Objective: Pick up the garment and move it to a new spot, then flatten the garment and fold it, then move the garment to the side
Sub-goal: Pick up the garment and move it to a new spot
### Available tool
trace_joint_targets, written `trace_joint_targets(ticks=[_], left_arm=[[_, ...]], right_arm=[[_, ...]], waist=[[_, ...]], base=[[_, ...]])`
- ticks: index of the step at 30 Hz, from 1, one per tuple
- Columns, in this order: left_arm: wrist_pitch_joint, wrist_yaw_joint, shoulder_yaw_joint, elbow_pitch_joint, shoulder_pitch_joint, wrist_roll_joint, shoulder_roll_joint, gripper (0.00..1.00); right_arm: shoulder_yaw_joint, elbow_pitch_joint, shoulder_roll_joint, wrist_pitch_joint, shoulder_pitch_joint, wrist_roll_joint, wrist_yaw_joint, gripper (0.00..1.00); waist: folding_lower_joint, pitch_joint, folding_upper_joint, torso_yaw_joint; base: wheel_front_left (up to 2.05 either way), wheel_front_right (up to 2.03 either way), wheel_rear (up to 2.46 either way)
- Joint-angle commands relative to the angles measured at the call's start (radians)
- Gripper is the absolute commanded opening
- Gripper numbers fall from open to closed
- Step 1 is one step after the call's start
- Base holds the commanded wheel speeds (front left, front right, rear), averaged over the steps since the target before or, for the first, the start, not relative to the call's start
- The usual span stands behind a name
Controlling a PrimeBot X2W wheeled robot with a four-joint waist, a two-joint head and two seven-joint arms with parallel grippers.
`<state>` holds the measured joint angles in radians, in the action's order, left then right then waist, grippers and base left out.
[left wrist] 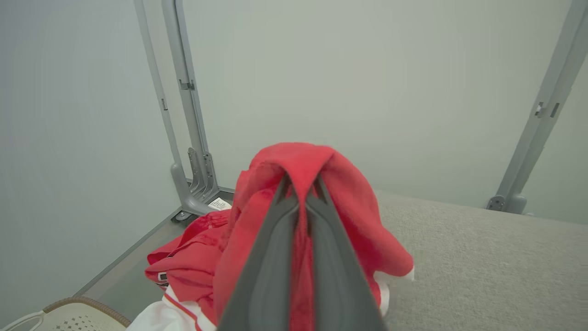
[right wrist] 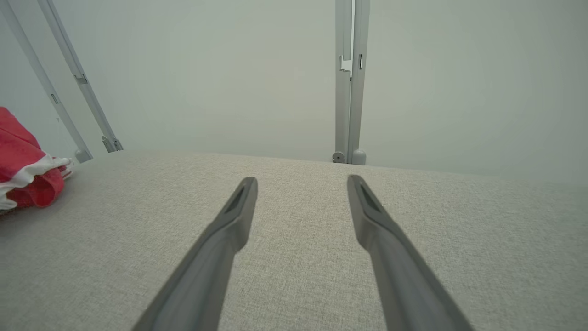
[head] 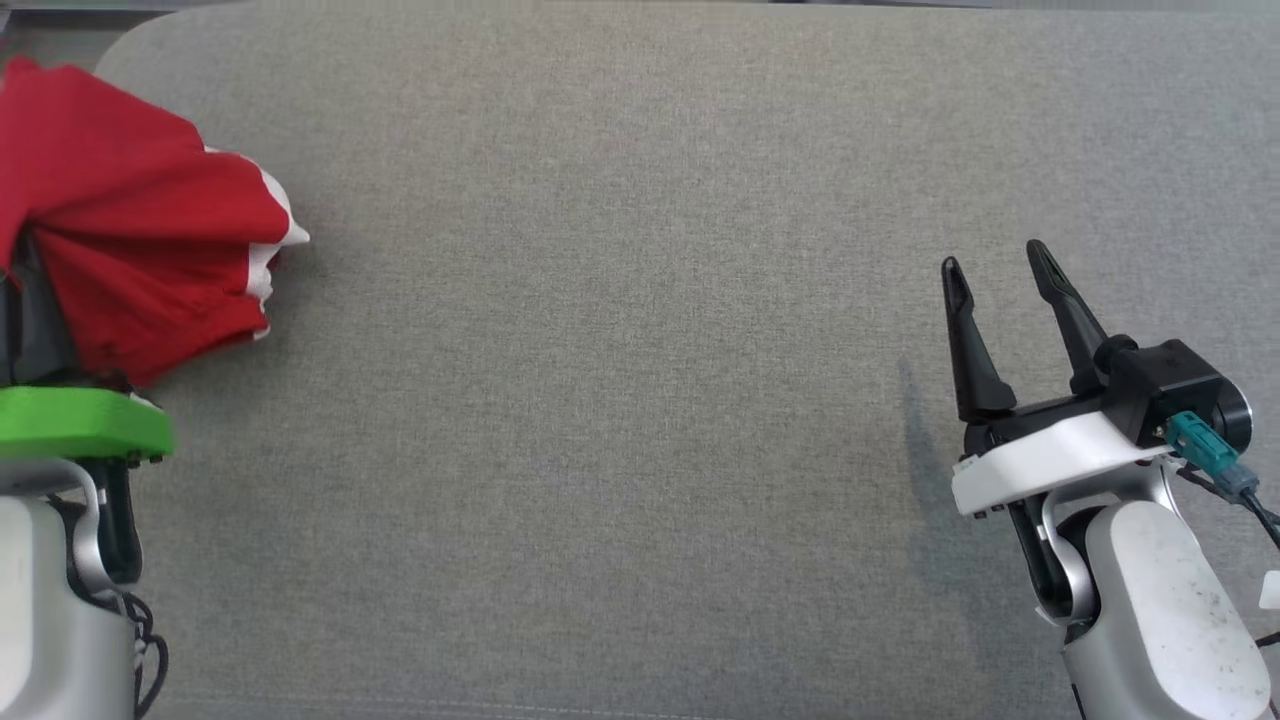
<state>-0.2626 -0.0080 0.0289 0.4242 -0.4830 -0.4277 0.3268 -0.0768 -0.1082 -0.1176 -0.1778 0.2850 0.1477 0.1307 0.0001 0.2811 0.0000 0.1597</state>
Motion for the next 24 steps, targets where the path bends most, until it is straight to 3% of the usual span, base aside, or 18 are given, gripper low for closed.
trace_joint_targets(ticks=[1, 8, 14, 18, 24], left_arm=[[-0.002, 0.009, 0.003, -0.022, 0.025, 0.006, -0.001, 0.0], [0.059, 0.102, -0.004, -0.397, 0.254, 0.038, -0.022, 0.0], [0.131, 0.159, -0.019, -0.614, 0.394, 0.069, -0.027, 0.0], [0.175, 0.164, -0.063, -0.704, 0.43, 0.088, -0.036, 0.0], [0.22, 0.123, -0.197, -0.704, 0.382, 0.114, -0.067, 0.0]], right_arm=[[0.002, -0.001, 0.001, -0.007, -0.013, 0.001, 0.0, 1.0], [0.01, -0.004, 0.022, -0.024, -0.046, 0.007, 0.0, 1.0], [0.019, 0.003, 0.035, -0.03, -0.064, 0.009, 0.0, 1.0], [0.024, 0.011, 0.041, -0.032, -0.069, 0.007, 0.0, 1.0], [0.019, 0.007, 0.052, -0.041, -0.054, 0.018, 0.0, 1.0]], waist=[[-0.0001, -0.041, 0.0, -0.011], [-0.0001, -0.102, 0.0, -0.063], [-0.0001, -0.116, 0.0, -0.13], [-0.0001, -0.098, 0.0, -0.184], [-0.0001, -0.064, 0.0, -0.288]], base=[[0.0, 0.0, 0.0], [0.0, 0.0, 0.0], [0.0, 0.0, 0.0], [0.0, 0.0, 0.0], [0.0, 0.0, 0.0]])
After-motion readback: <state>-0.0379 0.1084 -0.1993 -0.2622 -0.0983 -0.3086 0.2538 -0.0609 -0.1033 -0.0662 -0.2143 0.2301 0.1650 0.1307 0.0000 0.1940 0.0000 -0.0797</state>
